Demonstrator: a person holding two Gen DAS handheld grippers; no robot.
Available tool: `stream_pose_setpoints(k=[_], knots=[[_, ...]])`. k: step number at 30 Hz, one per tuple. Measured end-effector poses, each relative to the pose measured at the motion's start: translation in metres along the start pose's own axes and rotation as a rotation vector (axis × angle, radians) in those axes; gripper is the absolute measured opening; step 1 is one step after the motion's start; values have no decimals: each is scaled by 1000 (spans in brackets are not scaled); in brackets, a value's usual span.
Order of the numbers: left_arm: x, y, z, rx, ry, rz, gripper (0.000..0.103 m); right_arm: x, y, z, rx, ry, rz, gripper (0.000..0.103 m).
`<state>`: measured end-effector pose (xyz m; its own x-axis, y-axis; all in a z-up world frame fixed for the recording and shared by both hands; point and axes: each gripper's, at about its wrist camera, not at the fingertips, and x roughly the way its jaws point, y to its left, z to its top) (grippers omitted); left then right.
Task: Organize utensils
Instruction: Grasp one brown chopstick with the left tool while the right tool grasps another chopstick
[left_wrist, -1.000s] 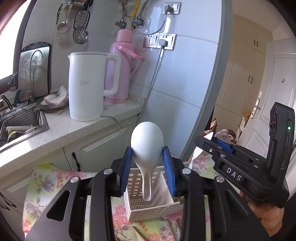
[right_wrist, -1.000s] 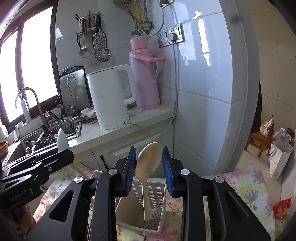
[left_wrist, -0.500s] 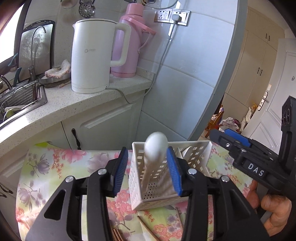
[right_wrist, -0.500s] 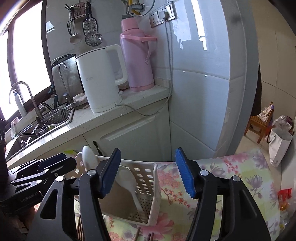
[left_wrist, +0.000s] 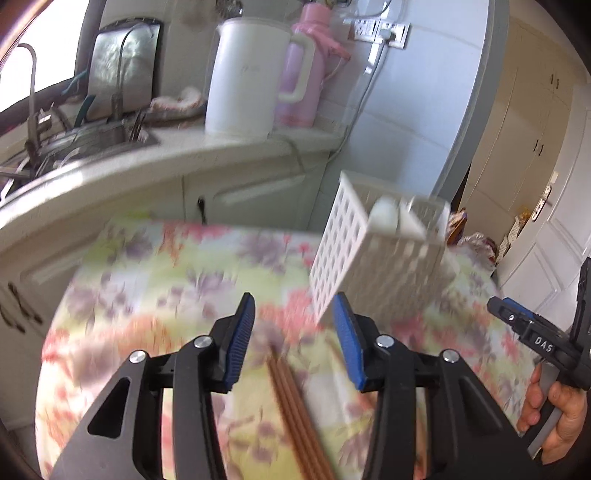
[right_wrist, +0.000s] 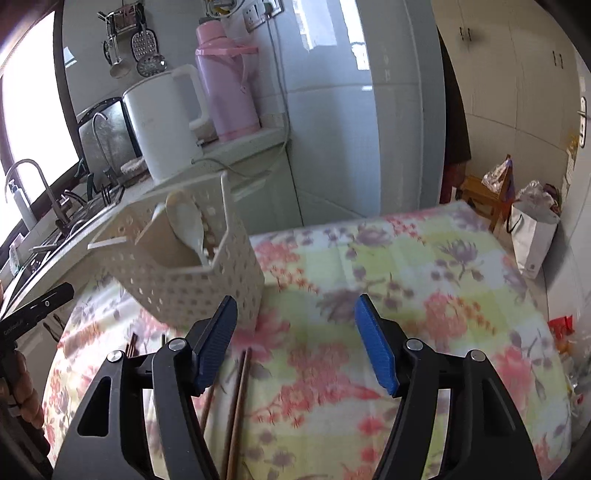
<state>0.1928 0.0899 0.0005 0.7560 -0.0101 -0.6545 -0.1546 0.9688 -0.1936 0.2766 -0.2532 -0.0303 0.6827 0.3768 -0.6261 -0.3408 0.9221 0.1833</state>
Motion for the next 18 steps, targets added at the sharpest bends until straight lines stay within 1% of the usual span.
stream_pose_setpoints(k=[2,4,7,9,11,18], knots=[[4,5,-25,-12,50,4,28,-2,1,-19,-10,26,-5,62],[8,8,-48,-18,97,-9,26,-2,4,-35,-18,55,8,62],[16,11,-72,-35,157,-3,17,3,11,-51,-36,90,12,62],[21,11,-79,-32,180,6,15,8,15,-56,-52,107,10,59],[25,11,-81,-36,198,17,10,10,18,-60,-62,114,7,58],[34,7,-83,-20,220,21,11,16,18,-63,-60,130,5,58]])
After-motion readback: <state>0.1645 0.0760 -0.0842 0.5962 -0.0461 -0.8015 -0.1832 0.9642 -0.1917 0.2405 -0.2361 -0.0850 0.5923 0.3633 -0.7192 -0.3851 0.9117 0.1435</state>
